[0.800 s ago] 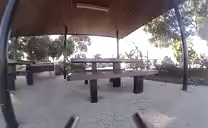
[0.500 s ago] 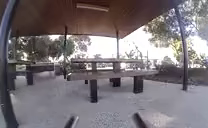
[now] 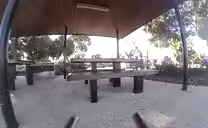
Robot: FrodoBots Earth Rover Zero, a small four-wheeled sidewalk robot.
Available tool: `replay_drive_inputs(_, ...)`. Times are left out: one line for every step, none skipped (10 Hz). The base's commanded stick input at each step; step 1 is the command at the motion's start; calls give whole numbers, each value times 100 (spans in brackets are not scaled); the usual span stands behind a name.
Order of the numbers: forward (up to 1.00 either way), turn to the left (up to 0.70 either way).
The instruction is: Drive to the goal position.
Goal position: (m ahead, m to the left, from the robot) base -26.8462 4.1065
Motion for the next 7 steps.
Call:
replay_drive_inputs(0, 70)
replay_drive_inputs(0, 70)
replay_drive_inputs(0, 70)
replay_drive_inputs(0, 70)
replay_drive_inputs(0, 70)
replay_drive_inputs(0, 70)
replay_drive_inputs(0, 70)
